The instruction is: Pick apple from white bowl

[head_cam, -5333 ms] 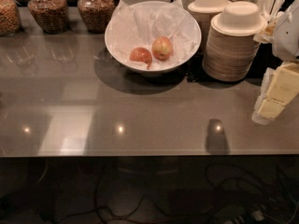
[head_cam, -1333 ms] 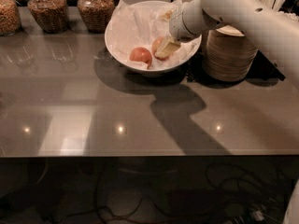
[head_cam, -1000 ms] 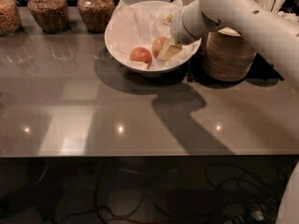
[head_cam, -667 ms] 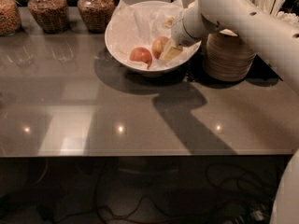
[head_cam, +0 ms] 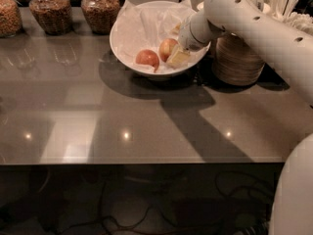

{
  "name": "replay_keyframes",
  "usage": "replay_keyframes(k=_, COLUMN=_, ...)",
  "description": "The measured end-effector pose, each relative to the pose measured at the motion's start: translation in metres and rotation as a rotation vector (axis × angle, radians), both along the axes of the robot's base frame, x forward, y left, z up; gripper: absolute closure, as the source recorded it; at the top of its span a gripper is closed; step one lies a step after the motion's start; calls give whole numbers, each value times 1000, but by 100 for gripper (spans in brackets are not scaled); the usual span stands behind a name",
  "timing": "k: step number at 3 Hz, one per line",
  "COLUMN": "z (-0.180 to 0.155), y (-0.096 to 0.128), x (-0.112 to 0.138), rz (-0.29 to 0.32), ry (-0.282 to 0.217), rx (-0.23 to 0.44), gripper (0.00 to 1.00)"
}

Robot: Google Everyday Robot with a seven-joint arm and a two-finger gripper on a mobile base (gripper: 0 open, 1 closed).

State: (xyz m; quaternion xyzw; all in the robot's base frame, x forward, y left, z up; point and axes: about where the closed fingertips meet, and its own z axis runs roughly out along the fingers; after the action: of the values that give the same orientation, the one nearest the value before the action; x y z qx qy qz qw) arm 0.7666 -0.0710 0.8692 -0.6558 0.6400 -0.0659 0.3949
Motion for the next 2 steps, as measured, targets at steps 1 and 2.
replay_keyframes(k=1, z=-7, y=0, x=6, rz=-10, ry=16, rx=-4, gripper=39)
replay_keyframes(k=2, z=-11, y=-1, x=8, rz=-16, ry=28, rx=-7, gripper=52)
